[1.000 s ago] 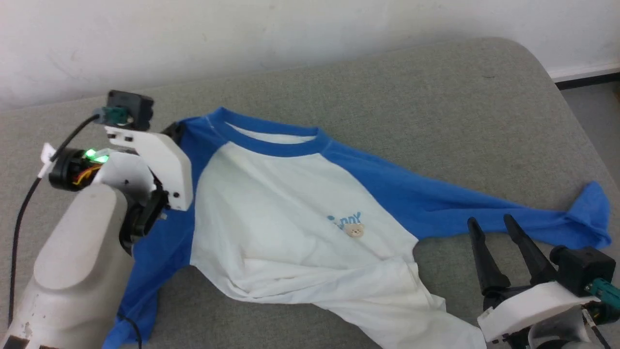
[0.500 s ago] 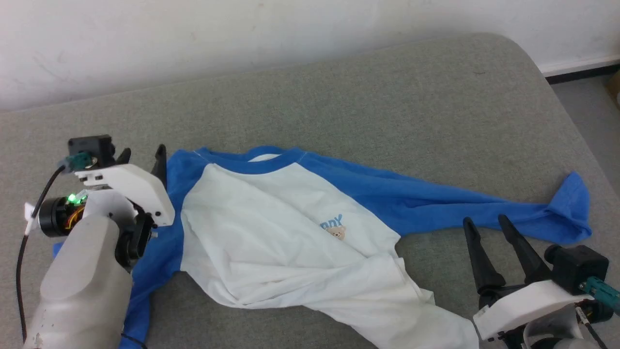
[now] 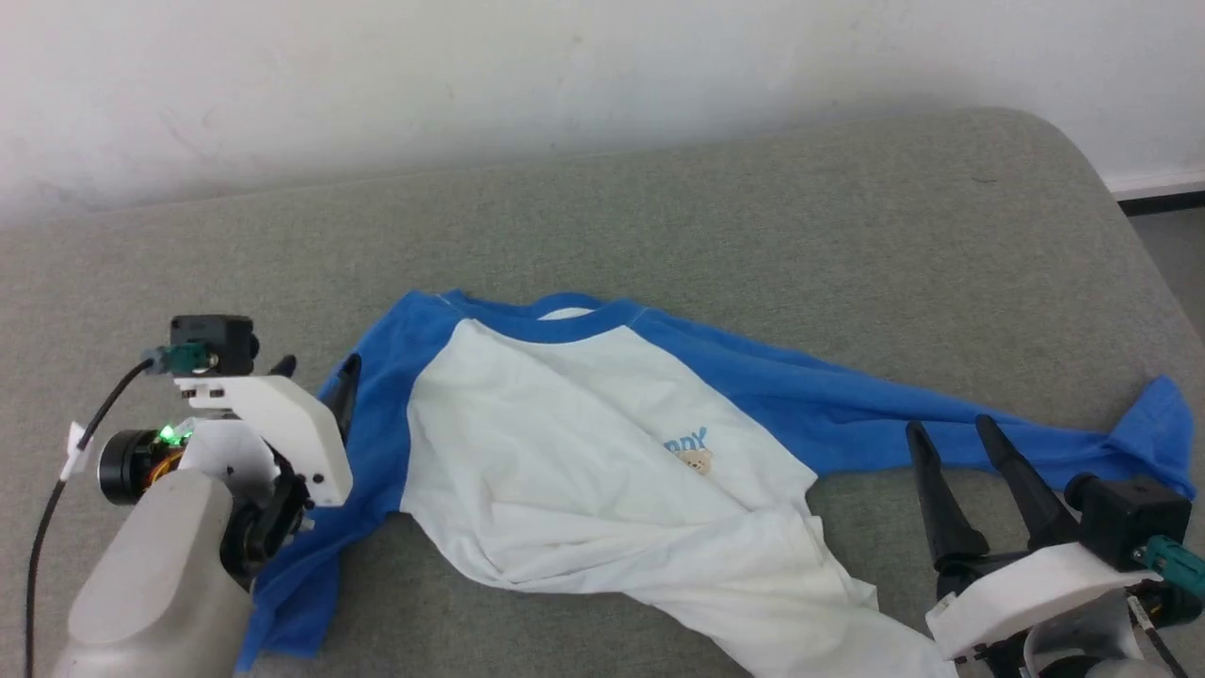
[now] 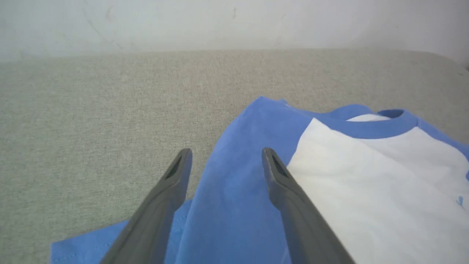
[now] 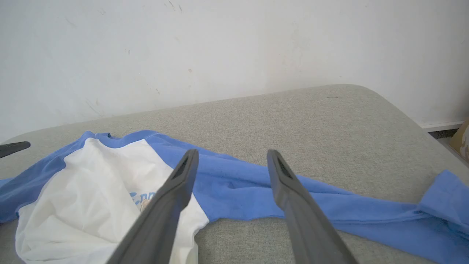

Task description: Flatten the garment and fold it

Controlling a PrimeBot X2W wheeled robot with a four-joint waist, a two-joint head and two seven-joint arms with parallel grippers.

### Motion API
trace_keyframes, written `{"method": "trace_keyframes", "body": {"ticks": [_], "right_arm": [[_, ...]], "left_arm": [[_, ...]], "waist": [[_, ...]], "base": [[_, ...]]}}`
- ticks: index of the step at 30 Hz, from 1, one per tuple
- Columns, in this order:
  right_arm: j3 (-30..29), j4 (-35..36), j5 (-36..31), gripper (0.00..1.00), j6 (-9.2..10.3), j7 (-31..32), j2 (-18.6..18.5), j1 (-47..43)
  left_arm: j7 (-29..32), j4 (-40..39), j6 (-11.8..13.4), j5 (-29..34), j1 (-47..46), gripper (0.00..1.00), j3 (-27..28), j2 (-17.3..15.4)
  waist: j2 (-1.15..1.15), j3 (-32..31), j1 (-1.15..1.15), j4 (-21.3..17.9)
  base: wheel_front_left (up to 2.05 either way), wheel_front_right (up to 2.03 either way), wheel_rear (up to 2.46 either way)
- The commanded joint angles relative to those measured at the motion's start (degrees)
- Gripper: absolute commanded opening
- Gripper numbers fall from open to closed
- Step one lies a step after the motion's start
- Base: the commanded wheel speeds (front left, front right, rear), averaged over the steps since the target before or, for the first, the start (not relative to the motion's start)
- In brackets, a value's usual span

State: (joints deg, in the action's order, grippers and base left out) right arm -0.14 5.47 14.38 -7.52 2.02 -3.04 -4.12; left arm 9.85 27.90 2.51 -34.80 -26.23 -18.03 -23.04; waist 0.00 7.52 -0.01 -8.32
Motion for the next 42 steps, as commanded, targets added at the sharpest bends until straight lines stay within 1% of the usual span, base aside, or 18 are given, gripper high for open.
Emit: {"method": "trace_keyframes", "body": {"ticks": [1,3,5,11,14,17,18,19,22,24,27,29,32,33,35,36,39,42], "right_arm": [[0.22,0.43,-0.23,1.00,0.03,0.13,0.13,-0.06],[0.64,0.66,-0.10,1.00,0.03,0.12,0.03,0.43],[0.99,0.70,0.07,1.00,0.03,0.03,-0.14,0.92],[1.67,-0.24,0.86,1.00,0.03,-0.70,-0.31,2.63],[1.64,-1.13,1.16,1.00,0.03,-1.16,-0.29,3.09],[1.33,-1.96,1.28,1.00,0.03,-1.56,-0.27,3.34],[1.24,-2.16,1.31,1.00,0.03,-1.67,-0.27,3.41],[1.12,-2.50,1.33,1.00,0.03,-1.83,-0.25,3.51],[0.64,-2.70,1.25,1.00,0.03,-1.88,-0.34,3.84],[0.41,-2.72,1.28,1.00,0.03,-1.77,-0.65,4.27],[0.19,-3.37,1.98,1.00,0.03,-1.11,-1.67,5.97],[-0.06,-4.99,5.08,1.00,0.03,-0.28,-2.06,8.18],[0.94,-8.57,8.58,1.00,0.03,1.87,-4.88,12.91],[1.44,-10.05,9.08,1.00,0.03,2.55,-6.33,14.97],[2.95,-13.48,12.04,1.00,0.03,3.99,-7.88,19.49],[2.95,-13.48,12.04,1.00,0.03,3.99,-7.88,19.49],[7.70,-19.37,15.70,1.00,0.03,7.68,-10.90,26.00],[14.52,-24.99,19.45,1.00,0.03,13.21,-14.18,32.35]], "left_arm": [[2.94,-0.73,-0.99,-0.27,-0.67,1.00,-0.85,-1.04],[7.78,-0.79,-2.07,-0.73,-2.00,1.00,-1.93,-2.10],[11.82,0.14,-2.56,-1.50,-3.73,1.00,-2.41,-2.56],[19.77,5.16,-3.61,-2.28,-8.49,1.00,-4.08,-2.99],[24.63,8.18,-4.45,-2.27,-9.17,1.00,-5.73,-3.58],[28.52,10.46,-4.78,-2.12,-9.00,1.00,-7.46,-3.35],[29.80,11.08,-4.98,-2.60,-8.70,0.59,-7.78,-2.91],[32.08,12.00,-5.39,-3.04,-8.02,0.00,-8.64,-2.45],[33.32,12.13,-5.59,-3.32,-7.35,0.00,-9.18,-2.42],[32.07,11.39,-5.40,-3.08,-7.18,0.00,-9.04,-2.77],[26.43,9.48,-3.58,-2.36,-7.39,0.00,-7.41,-3.30],[23.20,8.17,-2.00,-2.23,-7.40,0.00,-6.25,-3.06],[19.94,5.79,-1.03,-2.27,-7.40,0.00,-5.04,-3.12],[19.11,4.88,-0.79,-2.00,-7.43,0.00,-4.96,-3.24],[17.65,2.79,-0.30,-2.02,-7.52,0.00,-4.52,-2.96],[17.65,2.79,-0.30,-2.02,-7.52,0.00,-4.52,-2.96],[16.25,-0.43,0.40,-2.19,-7.74,0.00,-4.17,-2.11],[15.49,-3.46,0.59,-2.17,-8.22,0.00,-4.29,-1.42]], "waist": [[0.00,0.92,0.01,0.23],[0.00,2.11,0.01,0.02],[0.00,3.41,0.01,-0.26],[0.00,6.78,0.01,-2.20],[0.00,7.55,0.01,-3.13],[0.00,7.83,0.01,-3.51],[0.00,7.88,0.01,-3.57],[0.00,7.78,0.01,-3.68],[0.00,7.48,0.01,-3.55],[0.00,7.28,0.01,-3.26],[0.00,7.03,0.01,-2.73],[0.00,6.87,0.01,-2.19],[0.00,7.12,0.01,-1.29],[0.00,7.30,0.01,-0.89],[0.00,7.86,0.01,-0.02],[0.00,7.86,0.01,-0.02],[0.00,8.83,0.01,1.76],[0.00,9.96,0.01,3.57]], "base": [[0.00,0.00,0.00],[0.00,0.00,0.00],[0.00,0.00,0.00],[0.00,0.00,0.00],[0.00,0.00,0.00],[0.00,0.00,0.00],[0.00,0.00,0.00],[0.00,0.00,0.00],[0.00,0.00,0.00],[0.00,0.00,0.00],[0.00,0.00,0.00],[0.00,0.00,0.00],[0.00,0.00,0.00],[0.00,0.00,0.00],[0.00,0.00,0.00],[0.00,0.00,0.00],[0.00,0.00,0.00],[0.00,0.00,0.00]]}}
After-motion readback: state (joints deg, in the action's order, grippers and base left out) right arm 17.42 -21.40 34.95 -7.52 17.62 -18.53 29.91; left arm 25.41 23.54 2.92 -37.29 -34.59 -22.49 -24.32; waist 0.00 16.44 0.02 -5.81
